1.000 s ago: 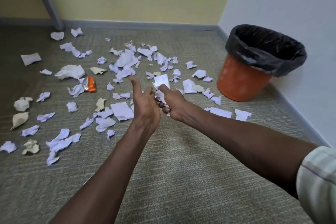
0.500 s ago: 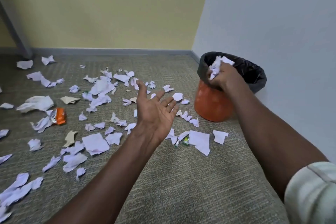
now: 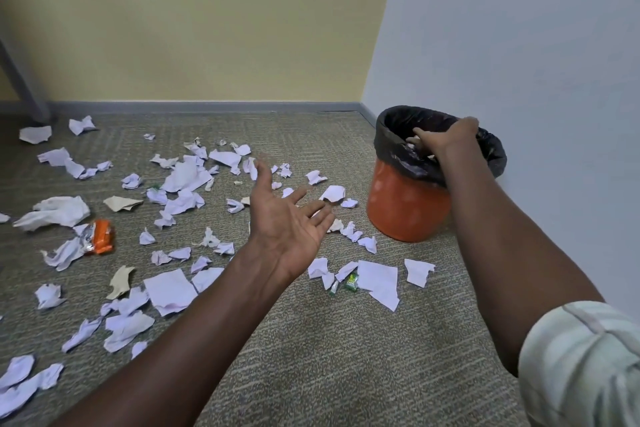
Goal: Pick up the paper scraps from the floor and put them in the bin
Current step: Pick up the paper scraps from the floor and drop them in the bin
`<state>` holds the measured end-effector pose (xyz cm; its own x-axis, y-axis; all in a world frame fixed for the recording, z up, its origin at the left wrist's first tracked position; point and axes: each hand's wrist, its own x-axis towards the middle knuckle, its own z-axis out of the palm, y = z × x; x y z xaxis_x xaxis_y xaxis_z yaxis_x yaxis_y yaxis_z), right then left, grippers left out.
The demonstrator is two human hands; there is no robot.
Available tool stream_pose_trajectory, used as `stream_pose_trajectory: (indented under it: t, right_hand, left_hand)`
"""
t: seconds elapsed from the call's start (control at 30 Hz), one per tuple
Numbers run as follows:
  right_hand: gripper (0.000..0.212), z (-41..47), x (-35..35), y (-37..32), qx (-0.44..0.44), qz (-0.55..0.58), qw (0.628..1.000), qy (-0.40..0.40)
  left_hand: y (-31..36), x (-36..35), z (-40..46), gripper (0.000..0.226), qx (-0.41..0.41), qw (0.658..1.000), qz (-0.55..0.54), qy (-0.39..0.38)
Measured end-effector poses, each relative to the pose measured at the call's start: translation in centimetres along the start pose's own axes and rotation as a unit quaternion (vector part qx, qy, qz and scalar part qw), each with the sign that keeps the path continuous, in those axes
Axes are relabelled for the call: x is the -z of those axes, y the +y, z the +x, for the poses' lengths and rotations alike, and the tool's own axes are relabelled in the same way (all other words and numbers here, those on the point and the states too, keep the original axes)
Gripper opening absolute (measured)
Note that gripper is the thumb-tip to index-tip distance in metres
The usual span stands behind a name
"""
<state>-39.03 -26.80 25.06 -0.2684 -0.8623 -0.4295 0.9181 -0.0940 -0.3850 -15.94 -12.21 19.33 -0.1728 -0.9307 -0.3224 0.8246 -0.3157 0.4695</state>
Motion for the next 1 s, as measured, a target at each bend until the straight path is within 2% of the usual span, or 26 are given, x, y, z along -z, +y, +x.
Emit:
stream_pose_trajectory:
  t: [0.03,0.07,0.13,0.17,0.2,0.23,0.3,0.37,0.43,0.57,0.67,0.8,0.87,0.93,1.0]
  right_hand:
    - [0.07,0.4,-0.4,-0.3,-0.003,0.024,1.0,-0.019]
    - [0.072,1.4,-0.8,-0.7,-0.006,0.075,0.997,0.013]
    - [0.075,0.6,-0.5,0.3,0.017,-0.036,0.999,0.022]
    - [0.076,0.5,-0.1,0.8,0.071,-0.142,0.987,0.026]
    - [0.074,-0.1,0.4,1.3,0.118,-0.202,0.972,-0.023]
    - [0.07,-0.2,0.0,1.7,0.154,-0.253,0.955,-0.023]
    - [0.052,0.5,-0.5,2.9,0.095,-0.249,0.961,-0.073]
    - [0.03,0.4,-0.6,5.0,0.062,-0.272,0.956,-0.091]
    - [0.023,0.7,-0.2,8.5,0.054,-0.396,0.913,-0.076]
    - [0.019,-1.2,3.3,16.4,0.024,-0.607,0.781,-0.141]
    - [0.01,-3.4,6.5,22.3,-0.007,-0.733,0.636,-0.242]
    - [0.012,-6.5,10.8,28.6,-0.037,-0.798,0.435,-0.415]
    - [0.013,-8.3,12.6,31.1,-0.047,-0.798,0.358,-0.483]
    - [0.014,-10.1,14.6,33.4,-0.041,-0.796,0.275,-0.538]
    - [0.025,-12.1,16.7,35.5,-0.005,-0.785,0.171,-0.596]
  left_hand:
    - [0.1,0.5,0.0,0.106,-0.002,1.0,-0.004,0.004]
    - [0.1,1.0,-0.1,0.107,-0.003,1.0,-0.008,0.007]
    - [0.2,1.9,-0.2,0.107,-0.005,1.0,-0.013,0.014]
    - [0.2,2.3,-0.4,0.107,-0.006,1.0,-0.016,0.017]
    - [0.2,2.7,-0.5,0.106,-0.009,1.0,-0.016,0.02]
    - [0.2,3.0,-0.7,0.105,-0.01,1.0,-0.014,0.026]
    - [0.2,3.8,-1.3,0.099,-0.014,0.999,-0.002,0.038]
    - [0.1,4.9,-1.9,0.088,-0.013,0.998,0.015,0.053]
    - [0.0,6.4,-2.6,0.077,-0.007,0.997,0.042,0.067]
    - [0.8,10.9,-4.0,0.055,0.042,0.981,0.162,0.094]
    - [2.9,15.8,-5.3,0.04,0.065,0.945,0.283,0.149]
    - [5.9,22.6,-8.6,0.015,0.022,0.91,0.308,0.276]
    - [6.7,25.8,-10.7,0.011,-0.019,0.883,0.328,0.337]
    - [6.9,29.6,-12.8,0.016,-0.054,0.832,0.414,0.366]
    - [6.6,33.4,-15.1,0.03,-0.085,0.731,0.555,0.388]
